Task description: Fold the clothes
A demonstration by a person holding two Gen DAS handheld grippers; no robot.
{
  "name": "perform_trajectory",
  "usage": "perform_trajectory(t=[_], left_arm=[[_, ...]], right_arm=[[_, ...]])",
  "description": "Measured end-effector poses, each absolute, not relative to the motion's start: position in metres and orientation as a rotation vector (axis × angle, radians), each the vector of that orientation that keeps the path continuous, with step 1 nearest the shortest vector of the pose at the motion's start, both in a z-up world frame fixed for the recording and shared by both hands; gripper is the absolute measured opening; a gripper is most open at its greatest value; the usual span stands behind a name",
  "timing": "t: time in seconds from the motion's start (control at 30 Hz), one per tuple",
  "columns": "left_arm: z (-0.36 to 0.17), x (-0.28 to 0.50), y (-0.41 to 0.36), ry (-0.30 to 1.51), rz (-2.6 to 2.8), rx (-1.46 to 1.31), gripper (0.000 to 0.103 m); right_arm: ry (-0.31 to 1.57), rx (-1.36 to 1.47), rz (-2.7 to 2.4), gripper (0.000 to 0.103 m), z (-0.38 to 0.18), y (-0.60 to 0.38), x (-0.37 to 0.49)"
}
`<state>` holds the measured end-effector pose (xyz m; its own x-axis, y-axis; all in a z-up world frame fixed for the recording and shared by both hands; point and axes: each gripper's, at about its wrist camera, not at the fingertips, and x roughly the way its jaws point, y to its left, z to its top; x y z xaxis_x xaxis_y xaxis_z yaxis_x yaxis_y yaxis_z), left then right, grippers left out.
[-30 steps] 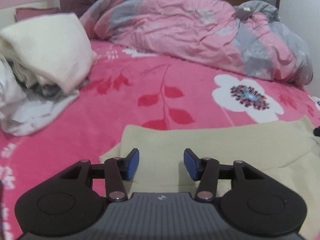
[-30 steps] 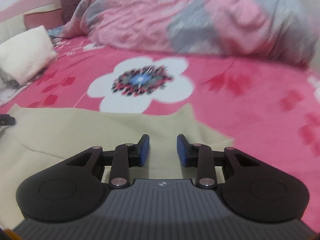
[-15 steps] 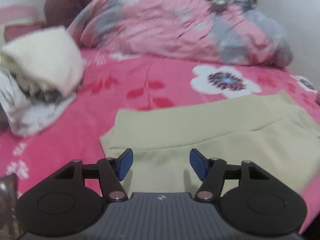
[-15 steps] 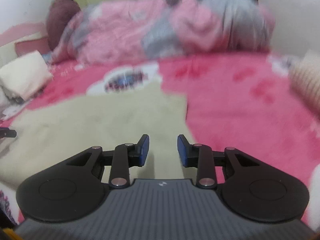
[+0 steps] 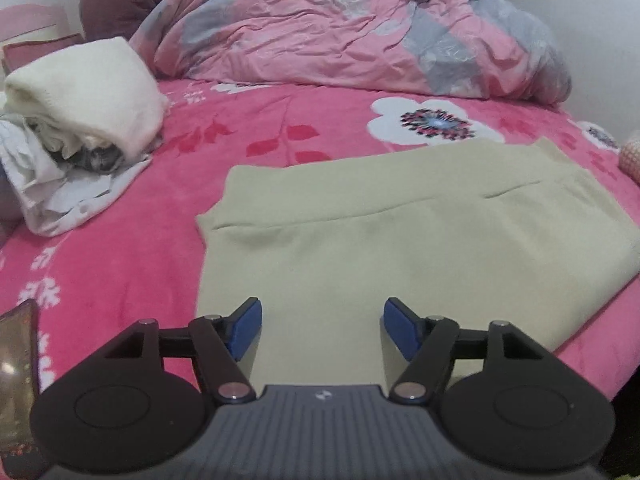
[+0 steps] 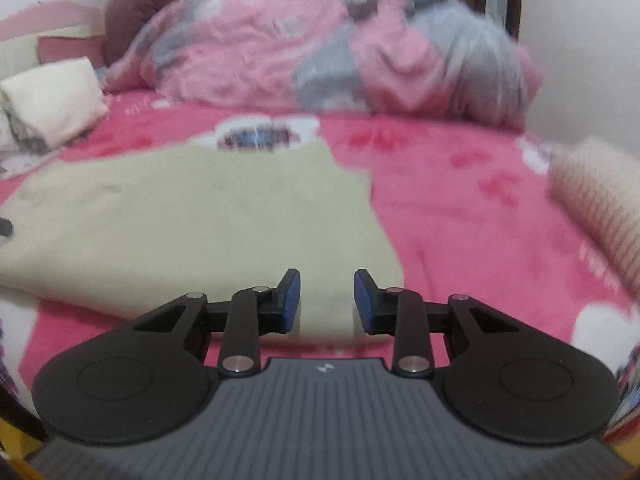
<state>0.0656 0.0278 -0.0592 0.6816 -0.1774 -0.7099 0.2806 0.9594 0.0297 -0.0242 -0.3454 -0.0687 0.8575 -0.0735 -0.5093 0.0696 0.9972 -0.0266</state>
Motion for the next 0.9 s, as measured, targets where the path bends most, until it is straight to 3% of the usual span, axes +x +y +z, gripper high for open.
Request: perform_trajectory(t=[0.27,0.33,0.5,0.67,0.7,0.9], left_arm=[[-0.069,0.060,0.044,0.775,-0.240,0.061,0.074],[-0.071,0.060,0.045,0.771,-0.241,0.061,0.076],[-0.074,0.058,0.046,0.751,-0.240,0.067,0.077],[-0.069,0.052,0.045,0.714,-0.226,0.091,0.075],[-0.066,0.050,0.044,0.703,-0.216,0.103,0.074],[-0.033,0.023,0.022,0.542,-0.341,0.118,0.075]], right_arm=[[0.569,0.057,0.009,0.027,-0.102,-0.343,-0.020],[0.599,0.105,-0.016,0.028,-0.085,-0.343,-0.018],[0.462,0.060,0.124,0.028,-0.047,-0.304,-0.032],[0.618,-0.069,0.185,0.027,-0.099,-0.267,-0.002],[0.565,-0.062,0.179,0.028,-0.108,-0.267,-0.005],[0.588,-0.051,0.163,0.029,-0.102,-0.267,-0.002]])
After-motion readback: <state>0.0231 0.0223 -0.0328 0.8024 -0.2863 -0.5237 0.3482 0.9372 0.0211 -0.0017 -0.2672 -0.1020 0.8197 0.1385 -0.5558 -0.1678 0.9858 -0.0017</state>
